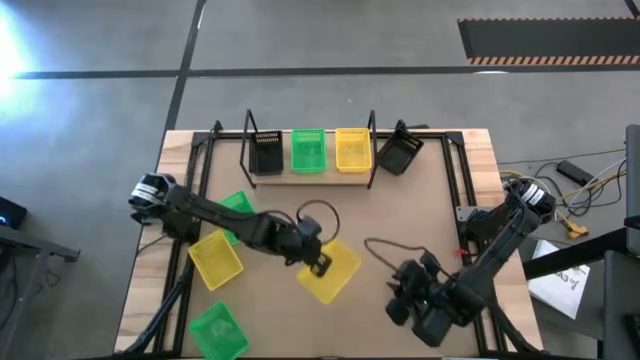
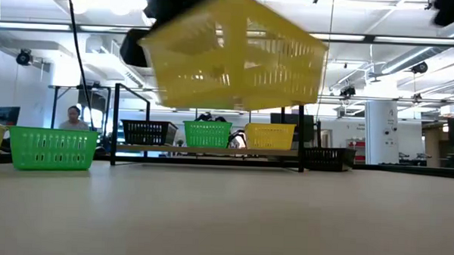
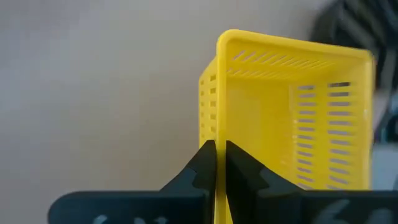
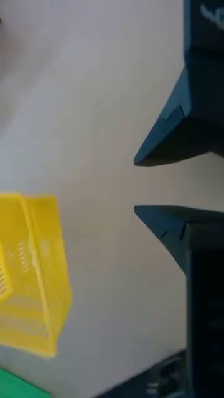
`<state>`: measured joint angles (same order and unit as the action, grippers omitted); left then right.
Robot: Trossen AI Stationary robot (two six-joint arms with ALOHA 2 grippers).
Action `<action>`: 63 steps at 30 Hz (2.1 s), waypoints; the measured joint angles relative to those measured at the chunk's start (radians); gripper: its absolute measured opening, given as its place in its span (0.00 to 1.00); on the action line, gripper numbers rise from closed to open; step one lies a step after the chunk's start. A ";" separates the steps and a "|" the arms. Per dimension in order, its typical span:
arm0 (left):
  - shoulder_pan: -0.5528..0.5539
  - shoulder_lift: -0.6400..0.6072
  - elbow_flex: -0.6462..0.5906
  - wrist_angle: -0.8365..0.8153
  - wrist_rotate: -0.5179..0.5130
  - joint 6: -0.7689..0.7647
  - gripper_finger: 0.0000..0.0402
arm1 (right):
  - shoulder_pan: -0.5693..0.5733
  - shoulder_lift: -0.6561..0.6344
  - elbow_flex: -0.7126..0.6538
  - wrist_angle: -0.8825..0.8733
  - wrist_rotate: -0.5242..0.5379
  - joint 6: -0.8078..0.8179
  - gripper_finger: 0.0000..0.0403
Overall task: Stack baskets on shelf by color
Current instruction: Stack the bottom yellow basket on the yellow basket on the shelf
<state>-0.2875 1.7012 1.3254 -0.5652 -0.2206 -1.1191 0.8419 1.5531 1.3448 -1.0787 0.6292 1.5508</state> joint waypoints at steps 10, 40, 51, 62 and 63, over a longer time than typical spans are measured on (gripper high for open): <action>0.121 -0.044 -0.021 -0.003 -0.041 0.106 0.00 | -0.265 -0.092 0.015 0.016 -0.006 -0.235 0.49; 0.271 -0.225 -0.021 -0.008 0.036 0.541 0.03 | -0.773 0.001 0.093 0.326 -0.330 -0.942 0.08; 0.318 -0.337 0.000 0.064 0.219 0.696 0.51 | -0.887 0.070 0.303 0.130 -0.345 -1.063 0.02; 0.327 -0.571 -0.009 0.060 0.009 0.762 0.61 | -1.246 0.252 0.644 -0.004 -0.539 -1.725 0.02; 0.327 -0.582 -0.015 0.059 0.002 0.761 0.61 | -1.278 0.278 0.684 -0.013 -0.560 -1.790 0.02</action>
<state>0.0395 1.1188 1.3104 -0.5059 -0.2191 -0.3578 -0.4360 1.8310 2.0283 -1.0915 0.0688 -0.2393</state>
